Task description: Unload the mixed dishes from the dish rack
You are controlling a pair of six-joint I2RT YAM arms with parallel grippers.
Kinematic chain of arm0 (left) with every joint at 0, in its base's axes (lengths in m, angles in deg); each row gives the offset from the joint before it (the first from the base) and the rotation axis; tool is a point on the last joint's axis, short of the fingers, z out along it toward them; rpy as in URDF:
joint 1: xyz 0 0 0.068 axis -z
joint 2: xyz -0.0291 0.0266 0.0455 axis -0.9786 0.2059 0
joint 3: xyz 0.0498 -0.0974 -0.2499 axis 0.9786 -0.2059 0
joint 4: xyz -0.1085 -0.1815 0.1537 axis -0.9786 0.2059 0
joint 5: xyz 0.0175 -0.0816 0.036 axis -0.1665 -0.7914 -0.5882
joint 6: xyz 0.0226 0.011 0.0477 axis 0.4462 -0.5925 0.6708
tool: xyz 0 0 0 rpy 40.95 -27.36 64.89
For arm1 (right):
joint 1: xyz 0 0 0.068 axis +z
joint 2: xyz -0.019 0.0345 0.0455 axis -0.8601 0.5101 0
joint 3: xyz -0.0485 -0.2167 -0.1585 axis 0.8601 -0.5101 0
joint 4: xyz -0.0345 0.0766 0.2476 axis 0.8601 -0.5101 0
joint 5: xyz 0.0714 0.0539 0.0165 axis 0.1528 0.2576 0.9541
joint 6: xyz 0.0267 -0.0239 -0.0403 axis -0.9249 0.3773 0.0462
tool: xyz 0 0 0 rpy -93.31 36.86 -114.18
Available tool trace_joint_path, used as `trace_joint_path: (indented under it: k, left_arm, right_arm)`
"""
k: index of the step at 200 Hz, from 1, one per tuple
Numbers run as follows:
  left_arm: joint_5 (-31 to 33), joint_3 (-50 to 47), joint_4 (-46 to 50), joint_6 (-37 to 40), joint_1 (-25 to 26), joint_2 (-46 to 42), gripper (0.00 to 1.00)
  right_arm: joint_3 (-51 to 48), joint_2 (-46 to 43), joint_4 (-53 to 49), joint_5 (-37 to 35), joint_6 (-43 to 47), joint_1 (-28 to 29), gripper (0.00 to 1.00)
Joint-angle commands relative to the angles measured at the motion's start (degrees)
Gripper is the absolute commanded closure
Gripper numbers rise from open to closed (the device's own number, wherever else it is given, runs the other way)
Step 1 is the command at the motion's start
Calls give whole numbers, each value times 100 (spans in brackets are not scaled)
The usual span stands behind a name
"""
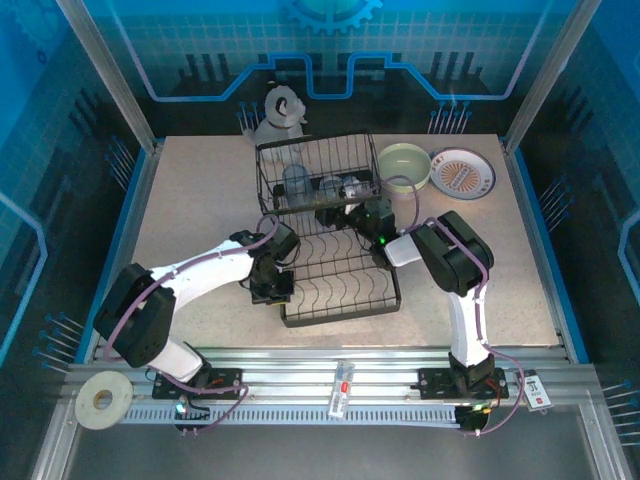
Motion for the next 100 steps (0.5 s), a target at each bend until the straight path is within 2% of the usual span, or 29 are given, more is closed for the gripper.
trace_joint_path:
  k: [1, 53, 74, 100]
  left_arm:
    - [-83, 278, -994, 15, -74, 220, 100]
    - [177, 551, -770, 124, -88, 232, 100]
    - [207, 571, -644, 188, -89, 189, 100]
    - [177, 484, -577, 334, -82, 88, 100]
  right_arm:
    - [-39, -212, 142, 1984, 1117, 115, 37]
    - [161, 113, 578, 2548, 1150, 21, 35]
    - [105, 286, 1276, 2582, 657, -8, 37]
    - [-262, 160, 1505, 2293, 644, 88, 38]
